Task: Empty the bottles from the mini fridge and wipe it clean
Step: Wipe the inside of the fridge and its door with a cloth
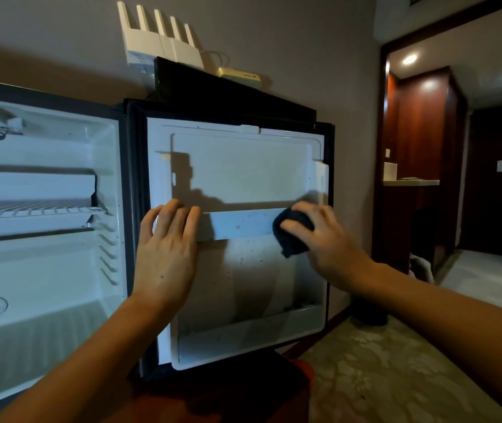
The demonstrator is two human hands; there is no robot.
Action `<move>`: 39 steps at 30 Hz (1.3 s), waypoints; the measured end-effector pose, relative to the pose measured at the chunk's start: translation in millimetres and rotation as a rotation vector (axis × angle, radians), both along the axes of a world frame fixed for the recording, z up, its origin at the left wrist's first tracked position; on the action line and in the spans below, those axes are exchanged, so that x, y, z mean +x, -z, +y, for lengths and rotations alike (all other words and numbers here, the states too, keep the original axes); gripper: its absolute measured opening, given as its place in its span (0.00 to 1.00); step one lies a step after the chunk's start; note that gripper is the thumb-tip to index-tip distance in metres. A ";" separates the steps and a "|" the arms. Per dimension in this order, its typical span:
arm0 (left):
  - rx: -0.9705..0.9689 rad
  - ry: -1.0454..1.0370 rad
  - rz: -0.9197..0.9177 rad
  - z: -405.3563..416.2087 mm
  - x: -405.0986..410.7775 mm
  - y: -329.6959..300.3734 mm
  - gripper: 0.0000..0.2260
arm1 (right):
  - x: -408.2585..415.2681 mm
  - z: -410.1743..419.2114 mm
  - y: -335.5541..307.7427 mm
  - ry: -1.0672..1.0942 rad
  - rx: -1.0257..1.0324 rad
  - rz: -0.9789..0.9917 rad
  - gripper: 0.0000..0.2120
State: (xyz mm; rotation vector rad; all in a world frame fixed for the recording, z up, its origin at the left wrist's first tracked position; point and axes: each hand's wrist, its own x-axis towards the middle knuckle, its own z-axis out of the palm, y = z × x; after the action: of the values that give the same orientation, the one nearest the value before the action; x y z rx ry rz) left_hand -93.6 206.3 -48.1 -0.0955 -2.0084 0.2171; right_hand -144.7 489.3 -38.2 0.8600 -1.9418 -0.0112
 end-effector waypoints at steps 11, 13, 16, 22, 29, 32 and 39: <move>-0.008 0.020 0.007 -0.7 1.5 -1.0 0.31 | 2.2 -4.8 -3.8 -0.031 0.173 0.023 0.23; -0.007 0.020 0.006 -1.0 1.1 -0.6 0.31 | 3.0 0.0 -6.8 -0.036 0.314 0.070 0.22; 0.003 0.025 -0.002 -0.4 1.0 0.4 0.31 | 3.6 -8.0 -11.7 -0.044 -0.007 0.006 0.21; -0.005 0.019 -0.002 -1.3 1.9 -0.8 0.32 | 0.6 -5.2 -2.4 -0.013 0.276 0.079 0.23; 0.002 0.039 0.031 -1.8 0.9 0.9 0.30 | -0.3 -11.5 -11.1 0.030 -0.176 0.017 0.24; -0.009 0.042 0.024 -2.6 0.9 0.7 0.31 | 3.6 -7.9 -4.7 -0.010 0.229 0.065 0.23; 0.004 0.031 0.007 0.1 1.3 0.5 0.31 | 4.4 -29.1 -8.6 -0.003 -0.128 -0.004 0.23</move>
State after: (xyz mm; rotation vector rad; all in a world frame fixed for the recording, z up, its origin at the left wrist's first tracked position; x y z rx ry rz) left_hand -92.2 206.3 -48.6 -0.1226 -1.9993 0.1936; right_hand -140.3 460.2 -29.7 0.7790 -1.9227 0.1154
